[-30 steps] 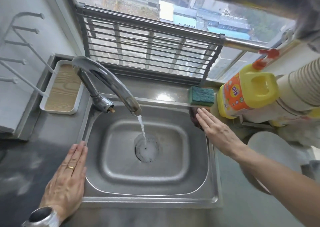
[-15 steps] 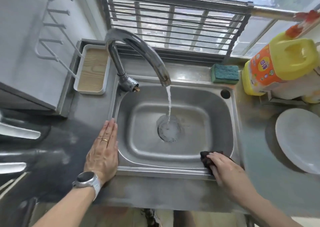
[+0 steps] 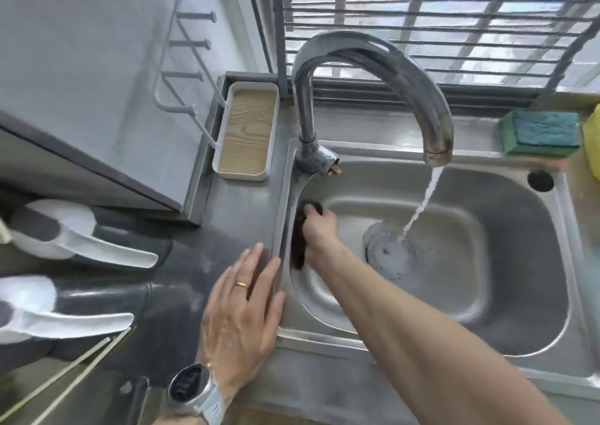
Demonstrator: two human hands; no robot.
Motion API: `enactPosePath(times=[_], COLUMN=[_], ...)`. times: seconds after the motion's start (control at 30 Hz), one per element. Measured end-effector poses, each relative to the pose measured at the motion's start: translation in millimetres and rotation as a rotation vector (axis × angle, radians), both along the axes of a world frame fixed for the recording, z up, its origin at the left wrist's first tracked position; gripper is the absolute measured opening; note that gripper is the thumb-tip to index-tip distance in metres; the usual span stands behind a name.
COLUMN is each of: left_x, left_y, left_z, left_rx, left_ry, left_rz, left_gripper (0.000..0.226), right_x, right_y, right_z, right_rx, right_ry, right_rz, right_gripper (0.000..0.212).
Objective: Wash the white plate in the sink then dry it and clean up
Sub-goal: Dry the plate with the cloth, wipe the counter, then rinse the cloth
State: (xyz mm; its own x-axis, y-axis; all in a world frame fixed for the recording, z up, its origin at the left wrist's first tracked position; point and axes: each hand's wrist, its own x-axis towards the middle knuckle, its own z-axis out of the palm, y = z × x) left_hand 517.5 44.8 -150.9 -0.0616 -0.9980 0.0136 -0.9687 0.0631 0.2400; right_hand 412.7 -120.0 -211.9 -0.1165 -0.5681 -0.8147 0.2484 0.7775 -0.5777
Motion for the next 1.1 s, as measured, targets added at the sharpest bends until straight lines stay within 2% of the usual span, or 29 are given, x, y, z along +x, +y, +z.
enactPosePath(times=[0.03,0.1,0.2,0.3,0.37,0.47,0.53,0.63,0.67,0.7,0.73,0.8,0.9,0.97,1.1], left_x=[4,10,6,-5,-16,-29,-30,-31,-32,-33,-34,-37,-37,-36,-37], left_y=[-1,-4,-12,-27,-34,-36,-36,-37,-36,-36,-36,-35,-36,-36,-31], left_z=[3,4,4,-5,-16,-34,-41,-45,-45,-45,-44,-43,-40,-39,-38], left_rx=[-0.005,-0.014,-0.070,-0.137,-0.120,-0.058,-0.068,-0.103,-0.106,-0.108,-0.107,-0.093,-0.076,-0.057,-0.036], left_ry=[0.011,0.035,0.038,-0.043,-0.106,-0.156,-0.141,-0.101,-0.088,-0.071,-0.057,-0.032,-0.028,-0.025,-0.015], left_rz=[0.011,0.036,0.010,-0.177,-0.326,-0.482,-0.515,-0.501,-0.494,-0.484,-0.476,-0.469,-0.461,-0.456,-0.405], left_gripper=[0.048,0.047,0.043,0.036,0.029,0.031,0.038,0.045,0.044,0.044,0.043,0.042,0.034,0.026,0.016], right_x=[4,12,6,-38,-79,-153,-217,-311,-330,-338,-336,-314,-253,-197,-68], right_y=[-27,-53,1,82,98,90,88,87,85,84,85,94,101,95,78], right_z=[-18,-18,-5,4,10,33,47,58,57,54,49,43,40,34,-6], right_rx=[-0.002,-0.035,-0.142,-0.135,-0.199,-0.150,-0.056,0.009,-0.034,-0.081,-0.086,-0.045,-0.059,-0.086,0.057], right_ry=[0.009,0.122,0.311,0.355,0.369,0.330,0.393,0.781,0.929,0.997,0.973,0.787,0.430,0.226,-0.088], right_rz=[-0.075,-0.002,0.405,1.044,1.383,1.594,1.687,1.998,2.068,2.129,2.141,1.985,1.523,1.298,0.727], right_gripper=[0.030,0.034,0.035,0.030,0.022,0.021,0.025,0.040,0.041,0.040,0.039,0.034,0.030,0.025,0.025])
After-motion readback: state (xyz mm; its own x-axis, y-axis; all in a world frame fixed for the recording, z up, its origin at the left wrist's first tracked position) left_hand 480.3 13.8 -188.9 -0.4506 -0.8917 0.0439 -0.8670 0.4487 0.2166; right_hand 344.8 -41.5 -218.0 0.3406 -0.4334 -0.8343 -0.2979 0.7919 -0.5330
